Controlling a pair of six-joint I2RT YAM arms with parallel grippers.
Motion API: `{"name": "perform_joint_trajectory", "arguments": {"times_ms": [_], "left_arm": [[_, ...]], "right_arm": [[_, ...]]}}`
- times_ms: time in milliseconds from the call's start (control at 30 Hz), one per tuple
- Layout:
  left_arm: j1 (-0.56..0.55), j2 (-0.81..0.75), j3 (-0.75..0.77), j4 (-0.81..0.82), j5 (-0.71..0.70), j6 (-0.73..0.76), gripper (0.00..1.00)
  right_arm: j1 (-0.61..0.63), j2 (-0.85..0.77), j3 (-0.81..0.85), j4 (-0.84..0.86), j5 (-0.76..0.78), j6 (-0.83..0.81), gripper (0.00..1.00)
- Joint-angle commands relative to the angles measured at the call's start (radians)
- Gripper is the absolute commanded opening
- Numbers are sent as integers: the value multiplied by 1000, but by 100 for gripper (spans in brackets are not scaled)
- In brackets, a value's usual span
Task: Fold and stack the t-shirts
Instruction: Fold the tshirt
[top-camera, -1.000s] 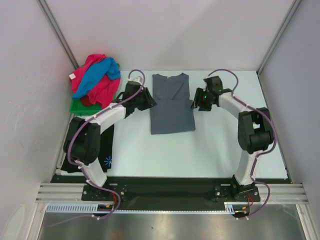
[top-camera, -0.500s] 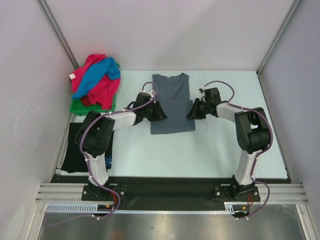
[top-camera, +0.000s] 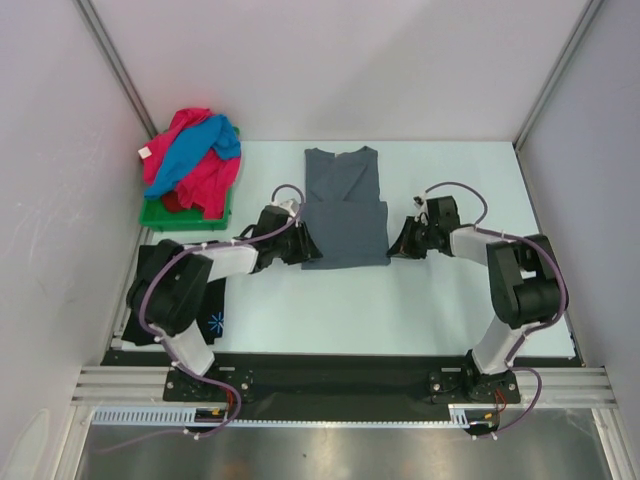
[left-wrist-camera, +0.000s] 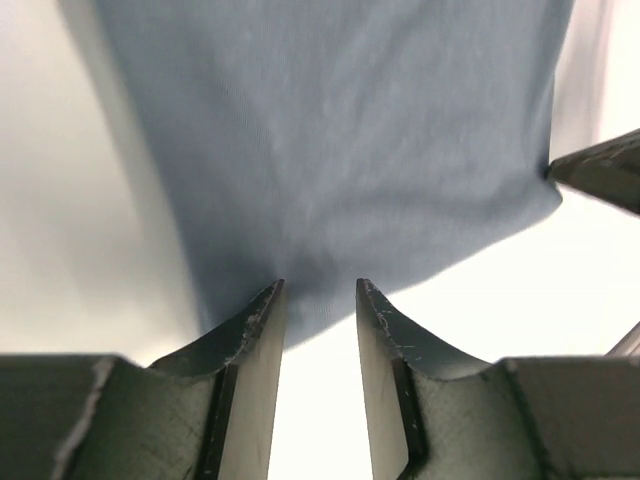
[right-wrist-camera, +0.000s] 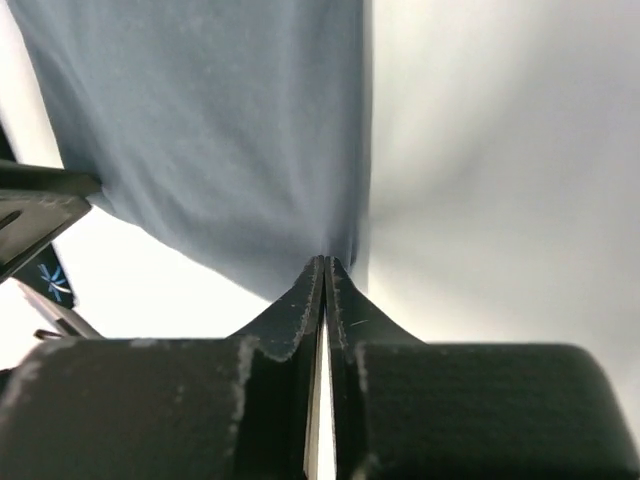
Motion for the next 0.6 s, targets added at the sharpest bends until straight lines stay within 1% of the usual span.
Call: {"name": "perform_joint_trajectory", "arguments": {"times_ms": [0,33,100,167,200,233,267,333,367,433,500,533,567], "left_arm": [[2,-124,-32,-54,-41,48,41],[2,-156,-38,-54,-43,40,42],[4,-173,-37,-44,-41,32,43],[2,-146,-26,-19,-18,14,43],[2,-128,-3,-11,-9,11,43],[4,-80,6,1,2,0,43],[5,-60,17,7,8,-4,43],[15,-10,17,47,31,-27,43],[21,1,6,59,43,-35,42],[42,3,-47,81,48,-46,42],[62,-23,-108,95,31,-40,42],[68,-34,-124,93,26,-25,42],[74,-45,-138,84,25,-18,42]], "right_arm": [[21,-104,48,-117,84,-55,6],[39,-110,60,-125,82,-47,7],[59,-106,93,-117,79,-35,9],[82,-69,120,-70,46,0,11],[87,-43,132,-54,-11,19,10],[100,12,139,-30,-40,37,11],[108,32,142,22,-63,71,11],[120,78,143,38,-105,83,11],[121,88,136,74,-118,92,11],[116,85,91,81,-132,83,11],[90,71,52,79,-120,51,11],[76,65,1,82,-119,43,11],[37,59,-19,92,-119,36,11]]}}
